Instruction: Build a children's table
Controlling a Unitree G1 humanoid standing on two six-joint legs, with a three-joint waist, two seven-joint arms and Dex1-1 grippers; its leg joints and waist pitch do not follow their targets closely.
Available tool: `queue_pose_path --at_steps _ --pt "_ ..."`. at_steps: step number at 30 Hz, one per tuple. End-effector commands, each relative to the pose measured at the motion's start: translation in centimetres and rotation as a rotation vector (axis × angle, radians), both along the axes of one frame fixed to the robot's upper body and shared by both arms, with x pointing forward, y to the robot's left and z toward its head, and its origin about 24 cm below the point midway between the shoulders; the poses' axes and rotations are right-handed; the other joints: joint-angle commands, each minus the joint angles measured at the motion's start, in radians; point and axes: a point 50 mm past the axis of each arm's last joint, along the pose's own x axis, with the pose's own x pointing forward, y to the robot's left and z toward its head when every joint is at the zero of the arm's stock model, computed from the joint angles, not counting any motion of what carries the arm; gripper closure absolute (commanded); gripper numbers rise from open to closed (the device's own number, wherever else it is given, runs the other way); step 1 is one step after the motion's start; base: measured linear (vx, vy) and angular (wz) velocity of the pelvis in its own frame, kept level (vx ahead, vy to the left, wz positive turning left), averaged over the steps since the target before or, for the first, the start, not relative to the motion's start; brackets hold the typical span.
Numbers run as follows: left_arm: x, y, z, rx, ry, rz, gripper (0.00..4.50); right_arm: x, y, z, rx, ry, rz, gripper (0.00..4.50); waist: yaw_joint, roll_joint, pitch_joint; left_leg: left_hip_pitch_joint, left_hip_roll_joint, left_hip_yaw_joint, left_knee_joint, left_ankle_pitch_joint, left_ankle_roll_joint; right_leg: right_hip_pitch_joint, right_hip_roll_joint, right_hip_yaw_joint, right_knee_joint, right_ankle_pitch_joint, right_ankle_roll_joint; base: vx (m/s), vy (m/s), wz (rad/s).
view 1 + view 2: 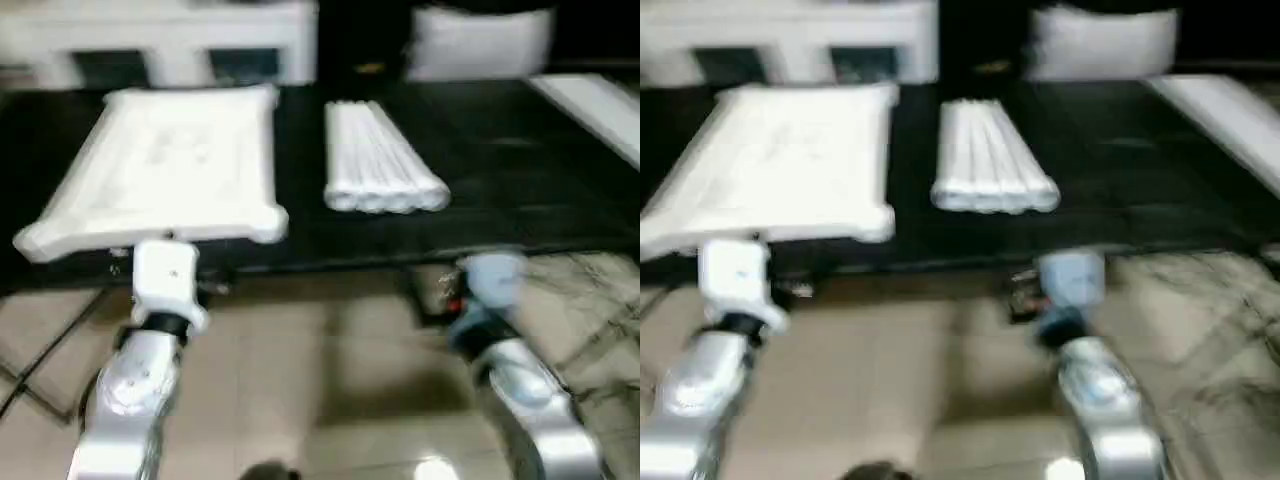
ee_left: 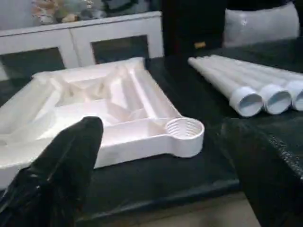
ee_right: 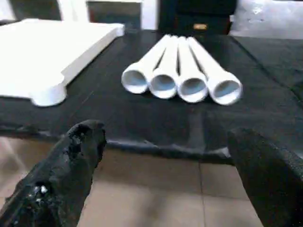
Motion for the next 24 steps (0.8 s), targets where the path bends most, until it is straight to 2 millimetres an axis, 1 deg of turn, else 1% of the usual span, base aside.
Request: queue_pose_path --at_steps 1,2,3,4,5,6,7,8,9,10,11,12,13,14,15,16,17,18,19,20,21,22,23,24 --pt "-0.1 0.4 -0.1 0.022 0.017 0.014 0.06 0.2 0.2 0.1 0.0 0.004 0.013 0.0 -0.049 -0.015 -0.014 -0.048 0.142 -0.01 0.198 -0.113 0.052 0.074 -0.303 0.091 -0.269 -0.713 -0.237 0.252 -0.027 0.33" --pt "-0.2 0.4 -0.1 0.021 0.021 0.011 0.06 0.4 0.0 0.1 -0.005 0.007 0.006 0.0 -0.038 -0.011 -0.001 -0.045 0.167 0.017 0.166 -0.084 0.032 0.112 -0.26 -0.005 -0.252 -0.608 -0.211 0.252 -0.027 0.33" --pt "-0.2 0.4 -0.1 0.023 0.023 0.01 0.06 0.5 -0.1 0.1 -0.015 0.007 0.006 0.0 -0.025 0.0 0.003 0.013 0.191 0.019 0.138 -0.103 0.037 0.088 -0.251 -0.045 -0.265 -0.61 -0.21 0.12 0.083 0.36" --pt "-0.2 0.4 -0.1 0.023 0.023 0.01 0.06 0.5 -0.1 0.1 -0.015 0.007 0.006 0.0 -0.033 0.014 -0.011 0.057 0.208 0.026 0.061 -0.187 0.062 0.113 -0.189 -0.102 -0.24 -0.557 -0.198 0.051 0.092 0.7" --pt "-0.2 0.1 -0.1 0.032 0.026 -0.008 0.06 0.5 -0.3 0.2 -0.003 0.001 -0.009 0.0 -0.082 0.066 -0.03 0.192 0.247 -0.052 -0.114 -0.353 0.012 0.04 0.02 -0.085 -0.078 -0.253 -0.136 0.051 0.092 0.7" --pt "-0.2 0.1 -0.1 0.032 0.026 -0.009 0.06 0.5 -0.3 0.2 -0.003 0.001 -0.009 0.0 -0.111 0.061 -0.058 0.245 0.323 -0.142 -0.182 -0.376 0.114 -0.073 0.059 -0.007 0.057 -0.018 -0.045 0.063 0.084 0.48" --pt "-0.2 0.0 -0.1 0.033 0.027 -0.015 0.06 0.5 -0.3 0.2 -0.002 -0.001 -0.011 0.0 -0.109 0.073 -0.061 0.251 0.316 -0.16 -0.163 -0.231 0.18 -0.098 0.056 0.002 0.087 0.0 -0.005 0.095 0.051 0.16" --pt "-0.2 -0.2 -0.1 0.041 0.033 -0.026 0.06 0.5 -0.3 0.3 -0.023 -0.003 -0.001 0.0 -0.088 0.073 -0.044 0.239 0.31 -0.115 -0.148 -0.097 0.255 -0.148 0.04 0.033 0.1 0.028 0.026 0.095 0.051 0.16" --pt "-0.2 -0.2 -0.1 0.042 0.034 -0.027 0.06 0.5 -0.3 0.3 -0.024 -0.003 0.0 0.0 -0.097 0.065 -0.059 0.252 0.319 -0.111 -0.146 -0.021 0.3 -0.168 0.031 0.038 0.104 0.071 0.045 0.135 0.036 0.05" --pt "-0.2 -0.3 -0.2 0.045 0.036 -0.036 0.06 0.5 -0.2 0.3 -0.031 -0.002 0.008 0.0 -0.09 0.043 -0.062 0.245 0.317 -0.08 -0.16 0.082 0.359 -0.196 0.017 0.051 0.107 0.156 0.061 0.153 0.009 0.09" --pt "-0.2 -0.4 -0.2 0.045 0.037 -0.037 0.06 0.5 -0.1 0.3 -0.02 0.002 0.013 0.0 -0.075 0.005 -0.051 0.215 0.278 -0.014 -0.177 0.073 0.361 -0.191 0.0 0.076 0.048 0.271 0.011 0.153 0.009 0.09" --pt "-0.2 -0.4 -0.2 0.045 0.038 -0.038 0.06 0.5 -0.1 0.3 -0.012 0.005 0.015 0.0 -0.063 -0.019 -0.051 0.2 0.228 0.02 -0.171 0.005 0.339 -0.161 -0.008 0.097 -0.02 0.296 -0.02 0.16 -0.016 0.06" --pt "-0.2 -0.4 -0.2 0.045 0.038 -0.038 0.06 0.5 -0.1 0.4 -0.012 0.005 0.016 0.0 -0.02 -0.068 -0.038 0.149 0.107 0.074 -0.099 -0.191 0.276 -0.071 -0.035 0.202 -0.138 -0.062 -0.028 0.187 -0.063 0.08" --pt "-0.2 -0.4 -0.2 0.045 0.041 -0.037 0.06 0.4 -0.2 0.4 -0.012 0.007 0.017 0.0 -0.005 -0.066 -0.077 0.124 0.075 0.051 0.035 -0.121 0.218 0.005 -0.111 0.276 -0.164 -0.395 -0.092 0.187 -0.063 0.08" --pt "-0.2 -0.4 -0.3 0.046 0.043 -0.038 0.06 0.4 -0.3 0.3 -0.015 0.009 0.018 0.0 0.007 -0.074 -0.075 0.1 0.085 0.042 0.047 -0.069 0.181 0.024 -0.11 0.272 -0.16 -0.401 -0.135 0.222 -0.076 0.07" --pt "-0.1 -0.5 -0.3 0.045 0.045 -0.042 0.06 0.4 -0.4 0.3 -0.018 0.011 0.017 0.0 0.018 -0.068 -0.063 0.074 0.084 0.031 0.062 -0.012 0.133 0.022 -0.087 0.27 -0.15 -0.27 -0.206 0.207 -0.049 0.05" --pt "-0.1 -0.6 -0.4 0.044 0.048 -0.047 0.06 0.3 -0.5 0.2 -0.021 0.013 0.014 0.0 0.031 -0.047 -0.05 0.061 0.107 0.019 0.069 0.033 0.103 0.018 -0.099 0.259 -0.161 -0.153 -0.307 0.207 -0.049 0.05" --pt "-0.1 -0.8 -0.5 0.043 0.051 -0.052 0.06 0.3 -0.7 0.2 -0.021 0.015 0.009 0.0 0.035 -0.046 -0.049 0.05 0.121 0.017 0.065 0.063 0.091 0.021 -0.099 0.242 -0.165 -0.116 -0.343 0.177 -0.028 0.02" --pt "-0.1 -0.9 -0.6 0.042 0.053 -0.056 0.06 0.3 -0.8 0.1 -0.021 0.017 0.007 0.0 0.048 -0.024 -0.052 0.03 0.141 0.012 0.036 0.132 0.077 0.022 -0.082 0.2 -0.17 -0.094 -0.365 0.159 0.028 -0.03" --pt "-0.1 -1.2 -0.9 0.04 0.063 -0.069 0.06 0.2 -1.0 0.0 -0.026 0.023 0.0 0.0 0.048 0.007 -0.036 0.042 0.176 0.015 -0.053 0.147 0.087 -0.009 -0.035 0.131 -0.18 -0.174 -0.311 0.159 0.028 -0.03" --pt "-0.1 -1.4 -1.0 0.042 0.067 -0.08 0.06 0.1 -1.1 -0.1 -0.031 0.027 -0.001 0.0 0.037 0.038 -0.02 0.076 0.225 -0.003 -0.154 -0.04 0.11 -0.037 0.044 0.08 -0.151 -0.243 -0.208 0.167 0.082 0.03" --pt "-0.1 -1.4 -1.1 0.042 0.068 -0.082 0.06 0.1 -1.1 -0.2 -0.033 0.028 -0.002 0.0 0.037 0.038 -0.02 0.076 0.225 -0.003 -0.154 -0.04 0.11 -0.037 0.044 0.08 -0.151 -0.243 -0.208 0.183 0.113 0.06" --pt "-0.2 -1.7 -1.3 0.04 0.072 -0.094 0.06 0.1 -1.2 -0.1 -0.032 0.031 -0.004 0.0 -0.016 0.043 -0.069 0.197 0.344 -0.126 -0.207 -0.354 0.182 -0.113 0.063 0.073 0.047 -0.043 -0.078 0.183 0.113 0.06" --pt "-0.2 -1.8 -1.3 0.038 0.072 -0.097 0.06 0.1 -1.2 -0.1 -0.03 0.031 -0.005 0.0 -0.007 0.054 -0.077 0.209 0.328 -0.131 -0.191 -0.298 0.244 -0.135 0.062 0.069 0.065 0.003 -0.033 0.188 0.089 0.08"
